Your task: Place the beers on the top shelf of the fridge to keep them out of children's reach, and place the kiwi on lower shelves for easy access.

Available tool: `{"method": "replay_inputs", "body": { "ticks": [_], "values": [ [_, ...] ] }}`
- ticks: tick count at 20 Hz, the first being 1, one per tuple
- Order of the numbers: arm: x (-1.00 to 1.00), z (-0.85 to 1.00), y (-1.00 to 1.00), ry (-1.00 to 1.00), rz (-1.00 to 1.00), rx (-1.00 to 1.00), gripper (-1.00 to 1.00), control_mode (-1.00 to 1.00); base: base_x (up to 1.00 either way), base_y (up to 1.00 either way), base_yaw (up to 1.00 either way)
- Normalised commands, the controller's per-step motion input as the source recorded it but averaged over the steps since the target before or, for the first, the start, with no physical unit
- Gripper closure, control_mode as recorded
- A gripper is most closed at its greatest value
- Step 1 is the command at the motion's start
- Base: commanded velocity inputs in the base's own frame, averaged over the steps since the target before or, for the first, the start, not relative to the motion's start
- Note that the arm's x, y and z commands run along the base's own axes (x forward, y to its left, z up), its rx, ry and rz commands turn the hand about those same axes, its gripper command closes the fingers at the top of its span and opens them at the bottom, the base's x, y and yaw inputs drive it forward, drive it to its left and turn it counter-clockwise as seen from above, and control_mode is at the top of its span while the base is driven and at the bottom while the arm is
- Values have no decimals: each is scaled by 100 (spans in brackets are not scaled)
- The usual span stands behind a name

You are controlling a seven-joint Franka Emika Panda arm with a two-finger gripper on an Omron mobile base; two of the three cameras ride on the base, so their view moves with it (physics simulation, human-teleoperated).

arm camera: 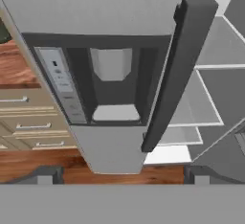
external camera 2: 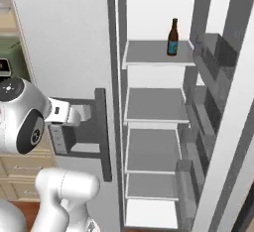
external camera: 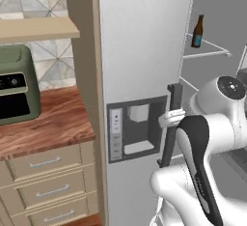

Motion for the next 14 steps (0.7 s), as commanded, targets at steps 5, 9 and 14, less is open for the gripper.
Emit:
{"method": "replay_inputs", "body": {
  "ticks": [5,9,14],
  "values": [
    [0,0,0,0,0,0,-100,100,0,100,1],
    [0,0,0,0,0,0,-100,100,0,100,2],
    [0,0,0,0,0,0,-100,100,0,100,5]
  ]
}}
